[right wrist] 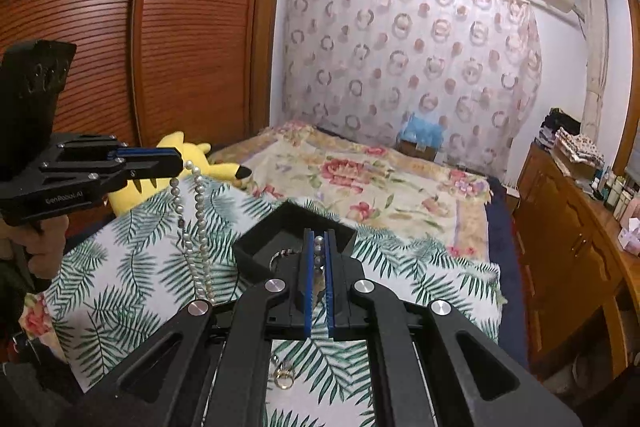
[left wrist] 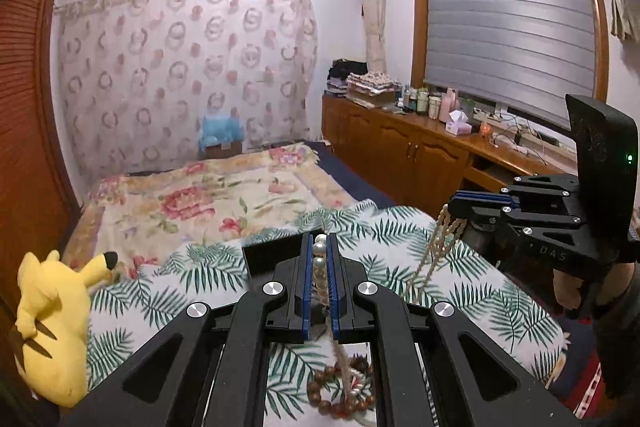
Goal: Organize jewelry
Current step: 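Lift the pearl necklaces with both grippers and drop them into the black box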
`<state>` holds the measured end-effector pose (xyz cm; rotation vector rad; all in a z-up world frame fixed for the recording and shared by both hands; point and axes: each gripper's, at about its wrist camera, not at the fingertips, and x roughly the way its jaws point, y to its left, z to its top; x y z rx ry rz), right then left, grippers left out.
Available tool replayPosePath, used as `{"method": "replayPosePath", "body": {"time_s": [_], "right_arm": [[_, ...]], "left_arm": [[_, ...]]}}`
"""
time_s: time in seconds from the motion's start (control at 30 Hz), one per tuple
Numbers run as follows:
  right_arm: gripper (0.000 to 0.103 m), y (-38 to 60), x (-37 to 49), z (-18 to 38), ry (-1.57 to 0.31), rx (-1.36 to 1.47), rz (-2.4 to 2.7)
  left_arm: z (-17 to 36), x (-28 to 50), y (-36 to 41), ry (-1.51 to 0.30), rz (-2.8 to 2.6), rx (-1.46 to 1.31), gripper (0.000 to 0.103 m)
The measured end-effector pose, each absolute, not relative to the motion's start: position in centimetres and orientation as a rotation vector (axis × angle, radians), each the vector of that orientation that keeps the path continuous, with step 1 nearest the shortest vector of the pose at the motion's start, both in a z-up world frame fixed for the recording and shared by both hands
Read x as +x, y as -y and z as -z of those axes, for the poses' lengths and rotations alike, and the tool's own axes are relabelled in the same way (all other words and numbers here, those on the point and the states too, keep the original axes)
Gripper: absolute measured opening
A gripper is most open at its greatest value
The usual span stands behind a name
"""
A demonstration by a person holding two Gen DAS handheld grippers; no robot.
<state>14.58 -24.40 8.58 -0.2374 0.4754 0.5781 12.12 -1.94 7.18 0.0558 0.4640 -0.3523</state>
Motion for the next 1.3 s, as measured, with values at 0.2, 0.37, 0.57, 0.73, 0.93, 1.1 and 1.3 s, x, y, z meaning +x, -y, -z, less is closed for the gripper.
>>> {"method": "replayPosePath", "body": {"time_s": [0.2,0.37,0.57,0.73,0.93,1.1,1.3], "right_arm": [[0.006,24.2,15.9,-10.0,-0.459,-0.238,-0.578],[0.006,24.0,17.0,-10.6,-0.452,-0.243,-0.585],[0.006,23.7,18.8,-10.9,-0.447,-0.241,-0.591],[0.006,23.5,20.0,-10.9,-0.452,-0.235,-0.606],[0.006,23.1,21.6,-11.2,-0.449,-0.233,-0.623],[0.006,22.4,22.8,-11.6,-0.441,-0.231,-0.648],[0.006,20.8,24.6,-10.8,-0.454,-0.240,-0.680]], "left_arm": [[-9.3,12.6,2.2,-0.424,0.351,0.057,0.006],[-10.5,13.5,2.2,-0.400,0.339,0.053,0.006],[-11.4,15.8,2.3,-0.395,0.339,0.010,0.006],[-12.1,17.3,3.1,-0.384,0.357,0.001,0.006],[-12.4,19.3,3.6,-0.390,0.363,-0.006,0.006],[-11.1,20.7,3.4,-0.432,0.350,0.002,0.006],[-5.9,22.8,2.8,-0.539,0.336,-0.002,0.006]]}}
